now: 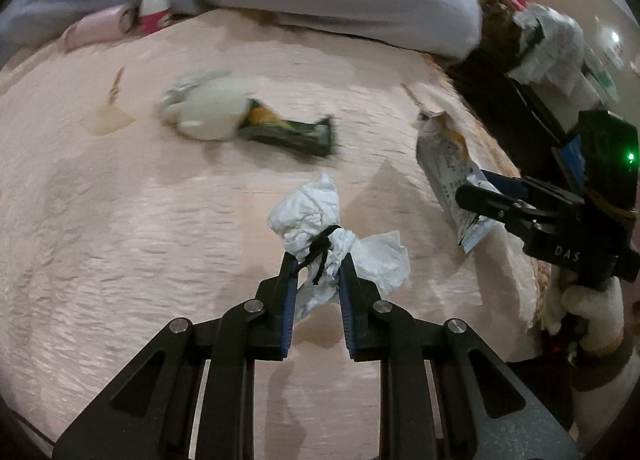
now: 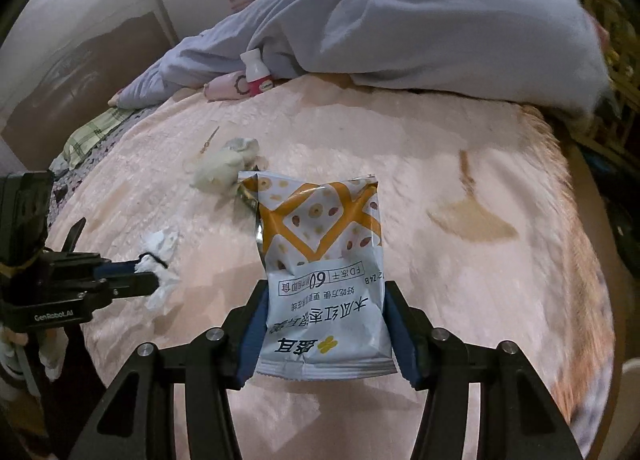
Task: Collect trash
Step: 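Carry the tissue and snack bag over the cream bucket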
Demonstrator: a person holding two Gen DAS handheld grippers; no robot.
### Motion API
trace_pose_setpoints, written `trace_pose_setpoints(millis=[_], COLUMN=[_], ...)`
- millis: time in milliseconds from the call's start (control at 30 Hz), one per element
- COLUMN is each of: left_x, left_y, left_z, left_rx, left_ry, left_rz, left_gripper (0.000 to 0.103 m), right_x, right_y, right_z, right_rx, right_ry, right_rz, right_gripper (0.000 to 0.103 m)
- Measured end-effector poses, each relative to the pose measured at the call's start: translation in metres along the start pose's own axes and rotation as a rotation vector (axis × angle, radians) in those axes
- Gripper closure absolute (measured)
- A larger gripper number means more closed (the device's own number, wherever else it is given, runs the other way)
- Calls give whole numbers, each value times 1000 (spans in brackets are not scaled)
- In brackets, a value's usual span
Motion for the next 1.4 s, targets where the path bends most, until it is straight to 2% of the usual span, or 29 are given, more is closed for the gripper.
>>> trace_pose_setpoints(millis=[267, 833, 1400], left_x=[3, 8, 25], left_y=[0, 1, 0], left_z=[47, 91, 164], left_rx=[34, 121, 226], left_ry=[-11, 8, -42], left_rz=[18, 48, 45], left_gripper=[86, 86, 86], right_x=[-36, -90, -145], right_y=[-22, -46, -70], right_z=[9, 34, 93], right_rx=[48, 104, 177], right_ry=[-36, -98, -197], right_rz=[29, 81, 115], right_gripper=[50, 49, 47])
Point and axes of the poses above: each gripper's, at about its wrist camera, not at the fingertips, and x roughly the way its jaws point, z to its right, y to its top, the point moved 8 cm from there along x, roughly the way its jaws point, and after that the axes turned 9 degrees about z, right-handed, at the moved point
